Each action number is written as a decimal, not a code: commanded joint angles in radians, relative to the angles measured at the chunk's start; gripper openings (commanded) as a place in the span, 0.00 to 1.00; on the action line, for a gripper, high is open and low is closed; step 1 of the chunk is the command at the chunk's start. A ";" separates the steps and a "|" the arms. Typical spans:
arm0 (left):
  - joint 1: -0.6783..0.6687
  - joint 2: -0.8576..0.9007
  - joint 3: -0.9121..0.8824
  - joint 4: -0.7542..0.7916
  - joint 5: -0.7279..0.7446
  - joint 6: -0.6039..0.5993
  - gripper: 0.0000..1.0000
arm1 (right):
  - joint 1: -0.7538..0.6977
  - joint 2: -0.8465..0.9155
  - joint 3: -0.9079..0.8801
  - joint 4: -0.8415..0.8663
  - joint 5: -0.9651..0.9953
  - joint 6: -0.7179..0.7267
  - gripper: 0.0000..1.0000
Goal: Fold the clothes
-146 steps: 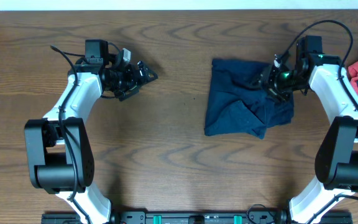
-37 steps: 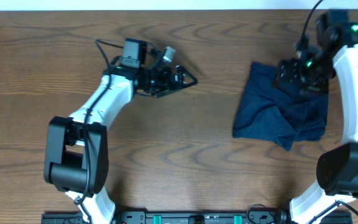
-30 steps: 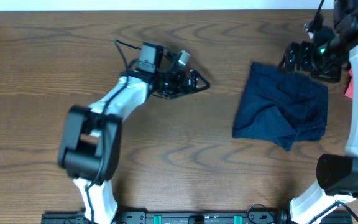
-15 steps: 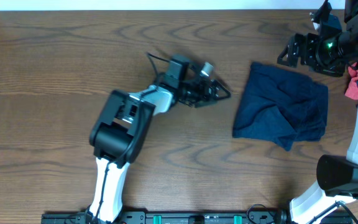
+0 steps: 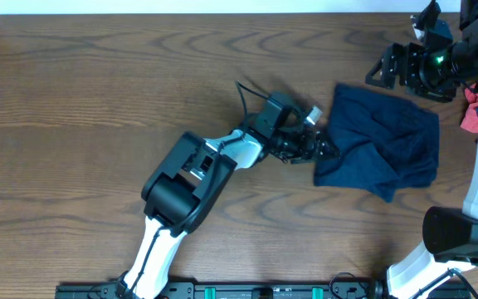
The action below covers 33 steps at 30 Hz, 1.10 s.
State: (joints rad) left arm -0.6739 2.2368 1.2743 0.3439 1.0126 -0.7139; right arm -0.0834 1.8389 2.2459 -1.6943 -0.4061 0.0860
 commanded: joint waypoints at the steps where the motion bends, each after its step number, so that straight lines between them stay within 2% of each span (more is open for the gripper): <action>1: -0.048 0.015 0.011 0.038 -0.027 -0.022 0.58 | 0.006 -0.017 0.018 -0.003 -0.036 -0.014 0.88; 3: -0.064 0.015 0.011 0.048 -0.068 -0.053 0.14 | 0.006 -0.018 0.018 -0.004 -0.040 -0.017 0.88; 4: -0.067 0.015 0.011 0.048 -0.094 -0.059 0.06 | 0.006 -0.018 0.018 -0.003 -0.044 -0.017 0.88; 8: -0.042 0.015 0.011 0.047 -0.166 -0.078 0.06 | 0.018 -0.019 0.018 -0.004 -0.048 -0.016 0.88; 14: 0.096 0.015 0.011 0.014 -0.219 -0.112 0.06 | 0.052 -0.022 0.018 -0.004 -0.047 -0.016 0.88; 21: 0.312 0.015 0.011 -0.104 -0.219 -0.110 0.06 | 0.084 -0.019 0.015 -0.002 -0.042 -0.013 0.91; 28: 0.397 0.015 0.007 -0.180 -0.166 -0.056 0.06 | 0.104 0.004 -0.045 0.036 0.017 0.014 0.94; 29: 0.397 0.015 0.007 -0.187 -0.159 -0.045 0.06 | 0.104 0.009 -0.070 0.053 0.017 0.013 0.96; 30: 0.397 0.015 0.007 -0.187 -0.145 -0.038 0.21 | 0.107 0.016 -0.102 0.077 0.018 0.011 0.99; 31: 0.397 0.015 0.007 -0.186 -0.131 -0.031 0.45 | 0.110 0.022 -0.133 0.101 0.018 0.009 0.99; 32: 0.396 0.015 0.007 -0.186 -0.123 -0.031 0.60 | 0.114 0.030 -0.172 0.132 0.018 0.010 0.99; 33: 0.396 0.013 0.007 -0.185 -0.115 -0.026 0.64 | 0.118 0.040 -0.207 0.163 0.018 0.009 0.99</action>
State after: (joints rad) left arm -0.2722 2.2307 1.2865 0.1833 0.9005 -0.7784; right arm 0.0166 1.8435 2.1166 -1.5658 -0.4026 0.0944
